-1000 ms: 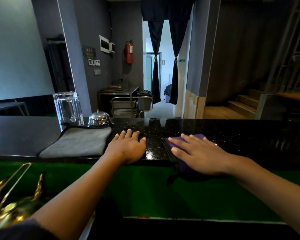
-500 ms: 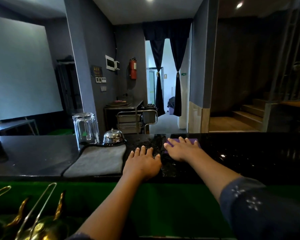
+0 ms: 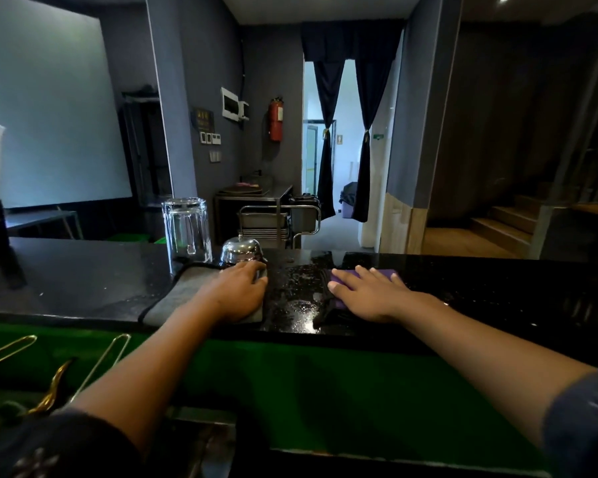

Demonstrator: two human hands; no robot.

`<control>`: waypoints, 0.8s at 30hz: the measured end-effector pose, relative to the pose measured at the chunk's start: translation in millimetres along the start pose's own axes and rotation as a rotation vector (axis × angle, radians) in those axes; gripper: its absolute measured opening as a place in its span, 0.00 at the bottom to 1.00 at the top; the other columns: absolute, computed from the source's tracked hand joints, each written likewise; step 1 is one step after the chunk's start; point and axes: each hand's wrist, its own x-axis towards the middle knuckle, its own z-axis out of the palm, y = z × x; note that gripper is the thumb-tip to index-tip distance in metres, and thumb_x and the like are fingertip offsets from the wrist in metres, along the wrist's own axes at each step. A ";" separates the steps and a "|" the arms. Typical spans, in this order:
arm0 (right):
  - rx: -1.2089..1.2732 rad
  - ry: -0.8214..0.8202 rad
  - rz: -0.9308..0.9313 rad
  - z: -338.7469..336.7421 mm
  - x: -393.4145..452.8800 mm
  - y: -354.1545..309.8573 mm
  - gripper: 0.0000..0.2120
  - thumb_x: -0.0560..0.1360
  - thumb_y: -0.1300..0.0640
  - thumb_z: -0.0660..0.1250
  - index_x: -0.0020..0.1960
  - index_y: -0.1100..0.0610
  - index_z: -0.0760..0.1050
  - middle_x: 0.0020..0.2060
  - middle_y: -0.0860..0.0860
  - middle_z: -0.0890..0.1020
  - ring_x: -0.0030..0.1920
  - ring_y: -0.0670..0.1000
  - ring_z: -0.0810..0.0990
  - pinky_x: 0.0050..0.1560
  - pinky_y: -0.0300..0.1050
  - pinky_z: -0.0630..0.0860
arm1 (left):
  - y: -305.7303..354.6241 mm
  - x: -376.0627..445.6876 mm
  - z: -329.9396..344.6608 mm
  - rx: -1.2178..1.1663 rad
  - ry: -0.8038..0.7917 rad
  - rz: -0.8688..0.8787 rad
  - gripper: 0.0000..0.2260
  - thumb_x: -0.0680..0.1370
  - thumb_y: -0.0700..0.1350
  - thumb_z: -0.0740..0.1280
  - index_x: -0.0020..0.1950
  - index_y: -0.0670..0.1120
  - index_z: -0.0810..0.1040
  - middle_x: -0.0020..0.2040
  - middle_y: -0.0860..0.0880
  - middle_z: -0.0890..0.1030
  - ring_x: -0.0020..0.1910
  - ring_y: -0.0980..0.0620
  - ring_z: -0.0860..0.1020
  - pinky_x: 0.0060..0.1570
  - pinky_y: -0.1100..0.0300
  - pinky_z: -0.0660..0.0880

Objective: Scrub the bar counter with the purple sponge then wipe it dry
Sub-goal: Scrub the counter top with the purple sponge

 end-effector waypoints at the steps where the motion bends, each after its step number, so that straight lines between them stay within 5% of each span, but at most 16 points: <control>1: 0.011 0.000 0.017 -1.9 8.8 -8.1 0.30 0.76 0.32 0.39 0.76 0.39 0.44 0.78 0.54 0.46 0.76 0.58 0.44 0.70 0.63 0.38 | -1.6 2.4 3.1 -0.001 0.014 -0.003 0.21 0.79 0.54 0.53 0.71 0.50 0.64 0.70 0.45 0.68 0.67 0.45 0.67 0.67 0.47 0.64; 9: 0.060 -0.017 0.039 -6.2 38.1 -56.8 0.30 0.78 0.34 0.41 0.77 0.42 0.45 0.77 0.57 0.44 0.76 0.60 0.42 0.70 0.64 0.36 | -4.0 4.5 6.2 0.039 0.035 -0.014 0.22 0.79 0.56 0.49 0.72 0.53 0.62 0.73 0.50 0.64 0.70 0.48 0.64 0.68 0.48 0.62; 17: 0.014 -0.018 -0.263 15.0 -2.7 -39.9 0.36 0.64 0.24 0.34 0.72 0.30 0.43 0.78 0.48 0.48 0.76 0.52 0.45 0.70 0.59 0.38 | -6.1 10.0 10.0 0.057 0.048 -0.026 0.22 0.79 0.57 0.49 0.72 0.54 0.63 0.73 0.49 0.64 0.70 0.47 0.65 0.68 0.48 0.62; 24: 0.048 0.001 -0.102 4.2 66.6 -66.4 0.29 0.76 0.32 0.41 0.75 0.37 0.47 0.78 0.53 0.47 0.76 0.57 0.45 0.70 0.62 0.38 | -7.6 11.6 11.2 0.056 0.074 -0.021 0.21 0.79 0.57 0.49 0.71 0.55 0.62 0.73 0.50 0.65 0.69 0.48 0.66 0.66 0.49 0.62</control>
